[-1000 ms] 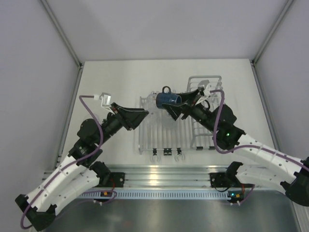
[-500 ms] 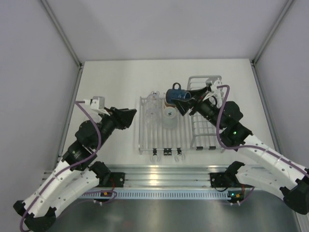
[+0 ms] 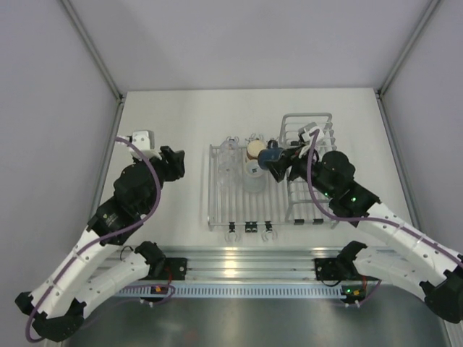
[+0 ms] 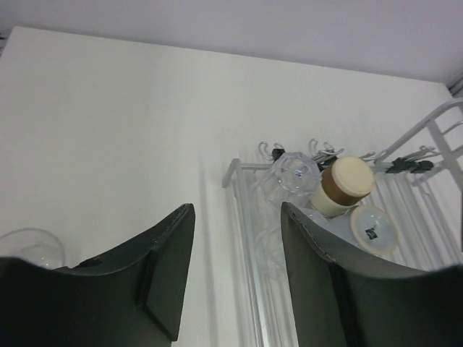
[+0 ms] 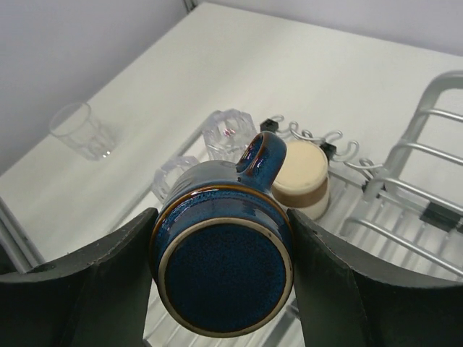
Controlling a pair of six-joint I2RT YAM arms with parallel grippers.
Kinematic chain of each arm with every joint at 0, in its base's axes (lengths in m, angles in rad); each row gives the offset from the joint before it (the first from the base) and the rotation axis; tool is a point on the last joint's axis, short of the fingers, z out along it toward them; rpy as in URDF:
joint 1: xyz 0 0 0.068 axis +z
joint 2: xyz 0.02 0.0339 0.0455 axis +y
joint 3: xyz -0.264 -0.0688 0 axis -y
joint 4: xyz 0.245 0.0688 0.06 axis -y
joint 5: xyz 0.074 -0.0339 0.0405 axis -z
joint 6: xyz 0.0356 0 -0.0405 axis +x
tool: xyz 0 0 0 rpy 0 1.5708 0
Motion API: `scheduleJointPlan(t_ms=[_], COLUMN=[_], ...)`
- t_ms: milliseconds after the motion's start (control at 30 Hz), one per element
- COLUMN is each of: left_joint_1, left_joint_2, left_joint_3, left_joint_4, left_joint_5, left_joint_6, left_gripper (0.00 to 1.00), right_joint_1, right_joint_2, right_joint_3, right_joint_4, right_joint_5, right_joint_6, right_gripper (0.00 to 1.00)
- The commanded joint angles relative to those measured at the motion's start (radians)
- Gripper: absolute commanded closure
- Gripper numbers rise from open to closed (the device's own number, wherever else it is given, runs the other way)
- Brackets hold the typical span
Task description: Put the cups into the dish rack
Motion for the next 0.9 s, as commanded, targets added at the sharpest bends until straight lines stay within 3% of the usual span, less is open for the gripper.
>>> scheduleJointPlan(t_ms=[0, 233, 433, 867], left_joint_1=[-0.004, -0.004, -0.002, -0.002], left_joint_2=[0.022, 0.029, 0.017, -0.024], left_joint_3=[0.008, -0.044, -0.046, -0.066], left_joint_4=[-0.034, -0.006, -0.008, -0.015], left_joint_5=[-0.119, -0.151, -0.166, -0.178], left_joint_6=[0.083, 0.113, 0.152, 0.152], left_gripper=[0.43, 0.43, 0.41, 0.39], right_joint_1=[0.035, 0.210, 0.349, 0.472], right_joint_2=[-0.036, 0.038, 0.145, 0.369], right_joint_3=[0.032, 0.127, 0.208, 0.283], right_joint_4=[-0.026, -0.147, -0.219, -0.219], right_joint_5=[0.082, 0.283, 0.365, 0.365], right_joint_6=[-0.053, -0.117, -0.134, -0.105], right_gripper=[1.00, 1.00, 1.00, 1.00])
